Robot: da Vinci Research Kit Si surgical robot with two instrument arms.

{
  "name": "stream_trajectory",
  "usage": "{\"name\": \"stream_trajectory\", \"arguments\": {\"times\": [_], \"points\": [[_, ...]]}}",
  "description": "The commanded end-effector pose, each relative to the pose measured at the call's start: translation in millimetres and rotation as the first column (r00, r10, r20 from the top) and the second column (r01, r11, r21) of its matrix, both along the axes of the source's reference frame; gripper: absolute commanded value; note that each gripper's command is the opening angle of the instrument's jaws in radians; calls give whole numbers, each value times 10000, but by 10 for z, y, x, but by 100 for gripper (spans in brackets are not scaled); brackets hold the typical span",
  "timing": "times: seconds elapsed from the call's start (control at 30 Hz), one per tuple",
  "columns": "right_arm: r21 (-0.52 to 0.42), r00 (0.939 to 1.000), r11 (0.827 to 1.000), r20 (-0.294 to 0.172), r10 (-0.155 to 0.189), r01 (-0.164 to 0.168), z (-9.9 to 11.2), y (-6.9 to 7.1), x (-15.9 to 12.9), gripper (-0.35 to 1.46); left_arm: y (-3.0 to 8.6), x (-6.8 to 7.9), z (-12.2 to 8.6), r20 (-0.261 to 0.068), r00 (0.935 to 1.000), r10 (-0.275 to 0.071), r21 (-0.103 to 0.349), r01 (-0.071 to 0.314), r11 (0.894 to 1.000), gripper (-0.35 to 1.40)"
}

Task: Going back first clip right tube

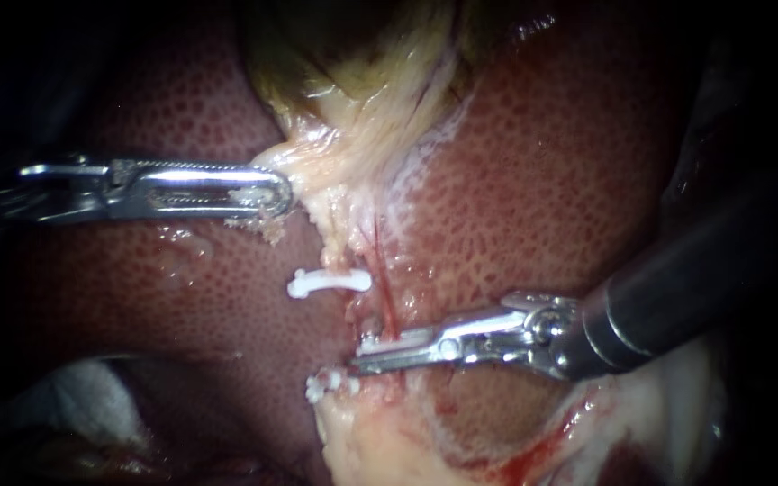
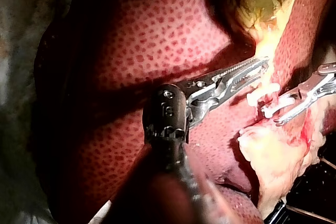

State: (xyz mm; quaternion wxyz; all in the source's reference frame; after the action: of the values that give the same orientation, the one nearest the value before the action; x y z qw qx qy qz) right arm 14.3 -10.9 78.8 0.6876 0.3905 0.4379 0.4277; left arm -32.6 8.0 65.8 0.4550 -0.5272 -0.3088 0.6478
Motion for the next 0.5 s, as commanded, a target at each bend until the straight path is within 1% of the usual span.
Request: {"name": "stream_trajectory", "arguments": {"times": [0.03, 0.13, 0.17, 0.3, 0.47, 0.5], "points": [[-315, 10000, 9995, -24, -62, 61, 0, 4, -1, 49, 0, 0, 0, -2, 10000, 1, -1, -1, 10000, -35], [-1012, 9997, 9946, -88, -230, 220, -5, 14, -8, 49, 0, 0, 0, -2, 10000, 1, -1, -1, 10000, -35], [-1308, 9992, 9908, -145, -360, 338, -8, 17, -13, 49, 0, 0, 0, -2, 10000, 2, -2, -2, 10000, -35], [-1853, 9976, 9810, -268, -640, 579, -20, 29, -33, 49, -1, 0, 1, -5, 10000, 2, -8, -2, 10000, -35], [-2708, 9928, 9579, -446, -1109, 948, -37, 38, -61, 49, -1, 0, 1, -7, 10000, 0, -11, 0, 10000, -35], [-2992, 9907, 9483, -497, -1265, 1061, -44, 40, -69, 49, -2, 0, 1, -6, 10000, 1, -12, -1, 10000, -35]]}}
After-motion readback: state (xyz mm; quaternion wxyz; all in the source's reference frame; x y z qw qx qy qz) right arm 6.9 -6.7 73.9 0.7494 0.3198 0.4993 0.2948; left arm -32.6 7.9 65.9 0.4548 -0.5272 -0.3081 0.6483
